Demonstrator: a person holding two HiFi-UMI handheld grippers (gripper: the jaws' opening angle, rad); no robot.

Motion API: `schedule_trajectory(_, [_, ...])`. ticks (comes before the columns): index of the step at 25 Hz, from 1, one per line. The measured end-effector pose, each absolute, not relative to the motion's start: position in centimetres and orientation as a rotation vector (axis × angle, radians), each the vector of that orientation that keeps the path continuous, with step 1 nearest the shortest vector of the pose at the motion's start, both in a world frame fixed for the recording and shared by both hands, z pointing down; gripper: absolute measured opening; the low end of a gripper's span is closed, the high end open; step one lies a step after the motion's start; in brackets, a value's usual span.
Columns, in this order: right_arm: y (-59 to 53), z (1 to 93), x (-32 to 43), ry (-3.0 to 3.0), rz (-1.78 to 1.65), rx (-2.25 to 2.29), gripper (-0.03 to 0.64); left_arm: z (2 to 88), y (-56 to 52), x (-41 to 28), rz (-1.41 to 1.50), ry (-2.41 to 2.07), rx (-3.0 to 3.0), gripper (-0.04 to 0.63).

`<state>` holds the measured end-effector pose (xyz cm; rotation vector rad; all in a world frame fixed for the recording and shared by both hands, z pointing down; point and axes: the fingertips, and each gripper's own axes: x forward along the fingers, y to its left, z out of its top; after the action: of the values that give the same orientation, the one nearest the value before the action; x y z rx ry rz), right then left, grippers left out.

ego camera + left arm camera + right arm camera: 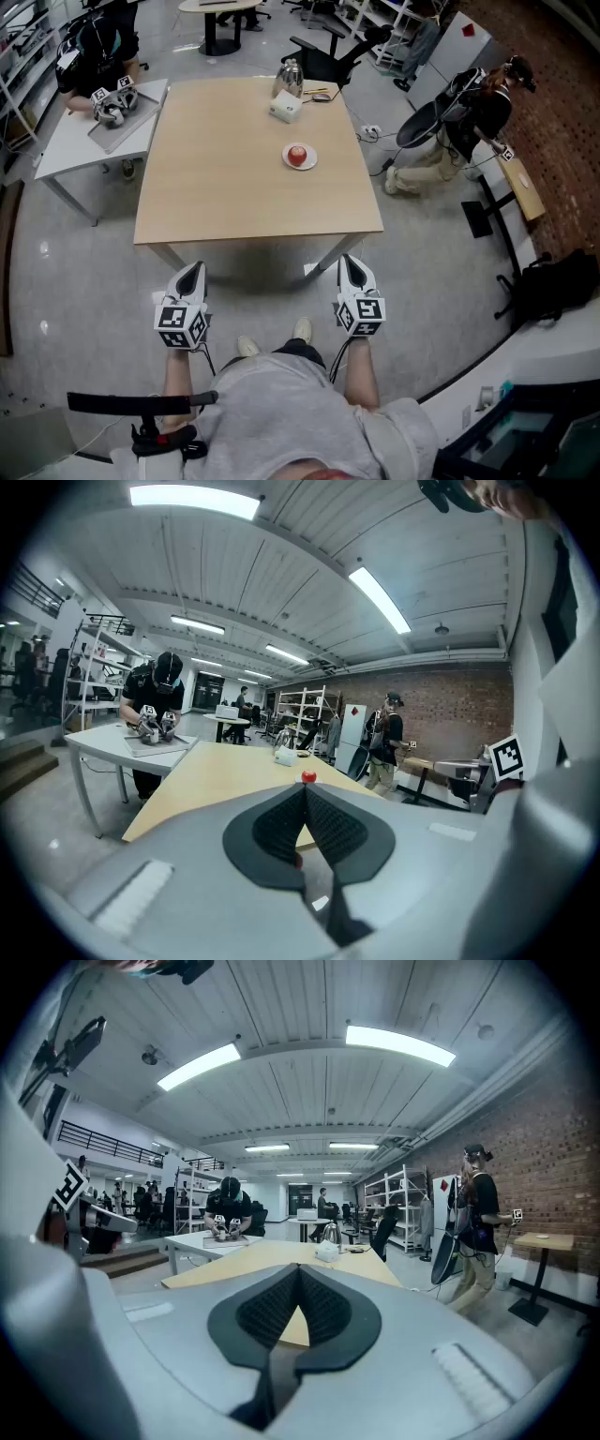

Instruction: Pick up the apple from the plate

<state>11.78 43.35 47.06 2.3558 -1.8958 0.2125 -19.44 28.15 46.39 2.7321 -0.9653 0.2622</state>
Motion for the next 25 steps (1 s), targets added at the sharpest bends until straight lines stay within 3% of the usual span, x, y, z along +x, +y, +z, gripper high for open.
schedule_trajectory(25, [40.7,47.7,11.2,-1.903,0.231,2.314,0.006,45.6,26.9,-17.1,0.242,-0.946,2.739,0.02])
